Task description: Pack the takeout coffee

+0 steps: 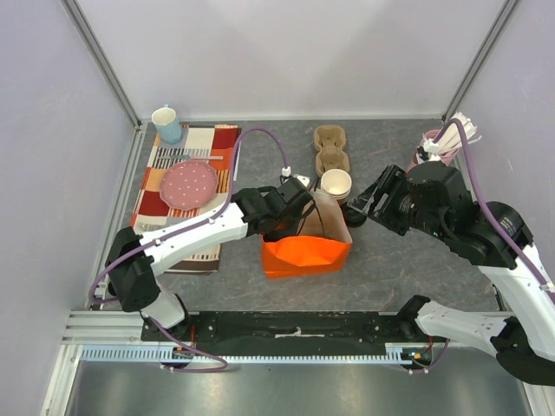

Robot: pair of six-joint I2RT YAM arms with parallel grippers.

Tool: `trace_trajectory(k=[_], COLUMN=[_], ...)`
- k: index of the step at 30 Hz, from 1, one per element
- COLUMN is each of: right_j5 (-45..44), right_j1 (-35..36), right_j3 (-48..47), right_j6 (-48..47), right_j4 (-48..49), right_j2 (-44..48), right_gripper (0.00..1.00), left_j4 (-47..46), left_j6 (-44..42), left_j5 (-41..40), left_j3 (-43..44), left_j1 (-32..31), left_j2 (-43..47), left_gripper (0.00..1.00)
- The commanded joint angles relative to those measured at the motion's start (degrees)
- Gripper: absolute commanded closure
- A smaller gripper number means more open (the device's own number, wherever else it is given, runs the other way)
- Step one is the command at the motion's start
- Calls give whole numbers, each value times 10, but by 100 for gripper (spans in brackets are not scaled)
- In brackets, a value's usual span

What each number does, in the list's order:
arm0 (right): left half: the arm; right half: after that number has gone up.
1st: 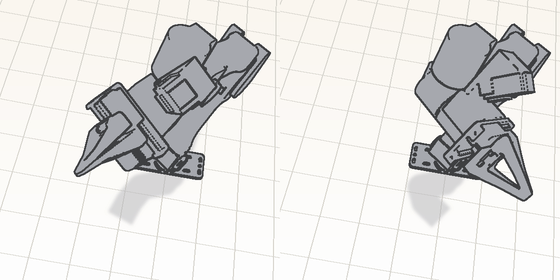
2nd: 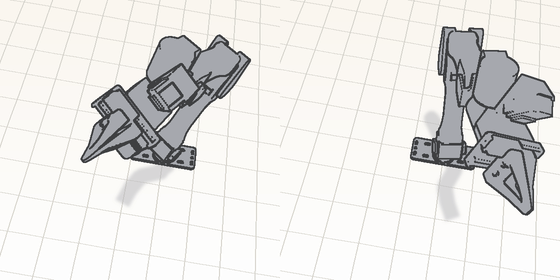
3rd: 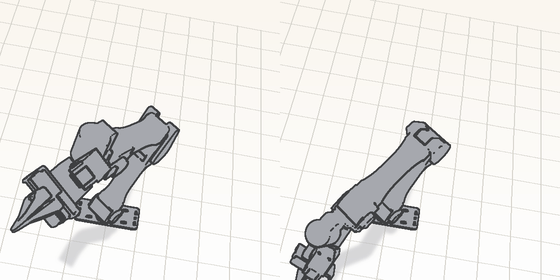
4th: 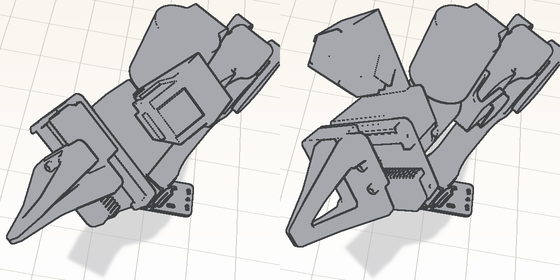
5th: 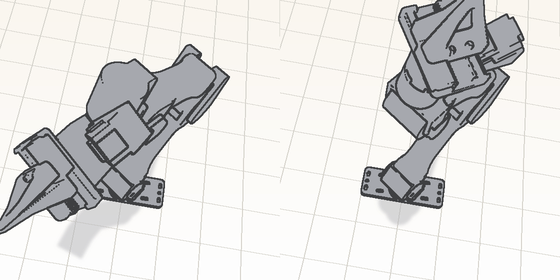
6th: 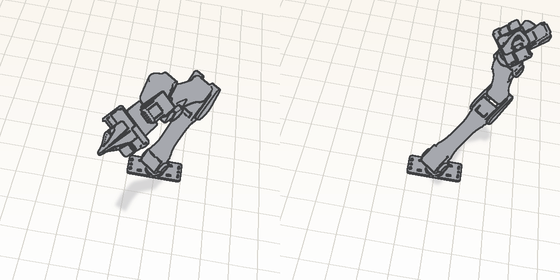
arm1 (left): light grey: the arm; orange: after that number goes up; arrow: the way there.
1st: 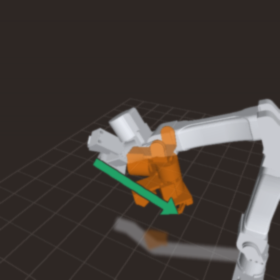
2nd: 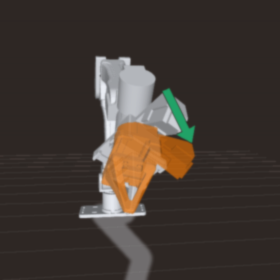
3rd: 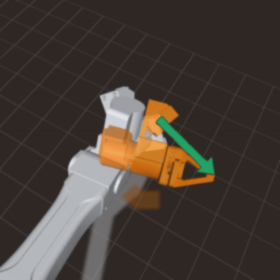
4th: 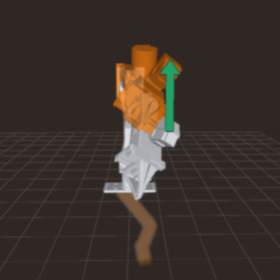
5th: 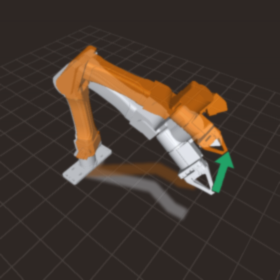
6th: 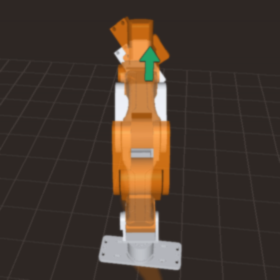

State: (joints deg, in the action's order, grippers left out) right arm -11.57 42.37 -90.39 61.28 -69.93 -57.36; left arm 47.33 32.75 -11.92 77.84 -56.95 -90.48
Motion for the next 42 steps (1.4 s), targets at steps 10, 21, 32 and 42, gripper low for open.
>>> trace_trajectory(k=[10,21,32,42], right_j5=[0,9,13,-7], right_j1=[2,1,3,2], right_j3=[-8,-8,-8,-24], right_j6=[-15,-32,-42,-66], right_j4=[15,38,61,90], right_j2=[-6,-20,-27,-46], right_gripper=[29,27,26,22], left_j4=[29,50,50,-29], left_j6=[-4,-25,-65,-150], left_j5=[-9,-4,14,63], left_j3=[41,91,132,128], left_j1=[3,3,3,3], left_j2=[33,57,82,163], left_gripper=[65,65,57,48])
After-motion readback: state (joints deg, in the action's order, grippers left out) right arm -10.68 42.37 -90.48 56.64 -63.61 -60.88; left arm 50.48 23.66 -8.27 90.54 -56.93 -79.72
